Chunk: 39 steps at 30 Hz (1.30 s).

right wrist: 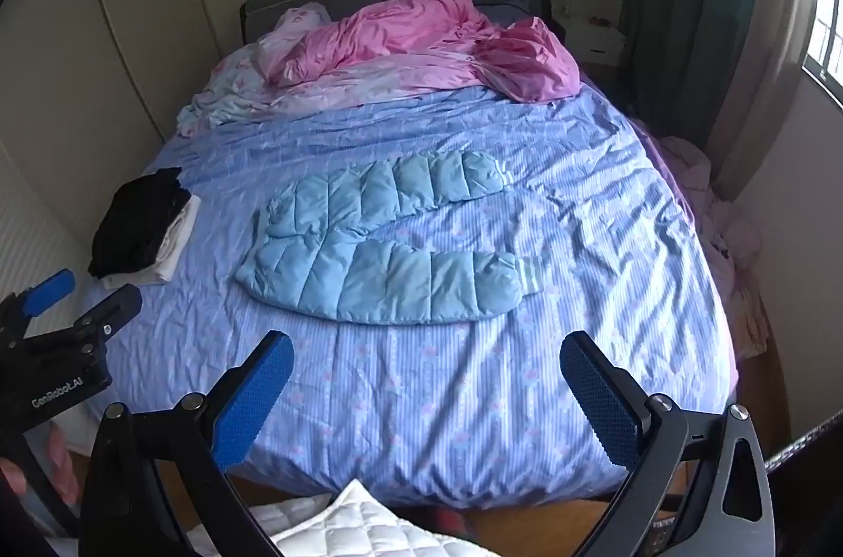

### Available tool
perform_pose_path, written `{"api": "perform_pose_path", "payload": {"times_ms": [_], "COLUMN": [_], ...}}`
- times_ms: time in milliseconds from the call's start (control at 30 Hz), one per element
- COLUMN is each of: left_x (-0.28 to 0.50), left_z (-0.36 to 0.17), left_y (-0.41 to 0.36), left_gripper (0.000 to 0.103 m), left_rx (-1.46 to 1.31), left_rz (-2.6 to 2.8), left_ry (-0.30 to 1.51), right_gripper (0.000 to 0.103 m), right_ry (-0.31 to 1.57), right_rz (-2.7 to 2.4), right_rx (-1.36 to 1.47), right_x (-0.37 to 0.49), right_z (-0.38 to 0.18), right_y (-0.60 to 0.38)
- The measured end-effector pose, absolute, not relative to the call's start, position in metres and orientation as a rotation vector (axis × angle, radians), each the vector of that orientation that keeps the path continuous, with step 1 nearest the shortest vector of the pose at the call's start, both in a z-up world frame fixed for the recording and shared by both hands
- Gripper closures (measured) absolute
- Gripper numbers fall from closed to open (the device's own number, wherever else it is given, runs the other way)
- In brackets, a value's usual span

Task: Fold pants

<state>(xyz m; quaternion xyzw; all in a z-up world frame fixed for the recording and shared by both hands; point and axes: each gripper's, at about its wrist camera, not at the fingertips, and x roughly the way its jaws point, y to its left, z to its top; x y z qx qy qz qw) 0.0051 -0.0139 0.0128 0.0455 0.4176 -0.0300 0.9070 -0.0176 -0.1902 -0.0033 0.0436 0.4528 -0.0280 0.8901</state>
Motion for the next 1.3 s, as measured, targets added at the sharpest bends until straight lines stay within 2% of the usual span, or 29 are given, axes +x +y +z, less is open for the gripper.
{"api": "perform_pose_path", "payload": {"times_ms": [1300], "left_x": [0.012], "left_z": [0.015], "left_y": [-0.015], "left_gripper": [0.0], "left_rx": [0.074], "left_rz": [-0.049], "left_ry": [0.853], "right_gripper": [0.0], "right_ry": [0.942], "right_rz": [-0.035], "right_rx": [0.074], "right_x": [0.006], "right_z": [-0.004], "right_y": [-0.189]}}
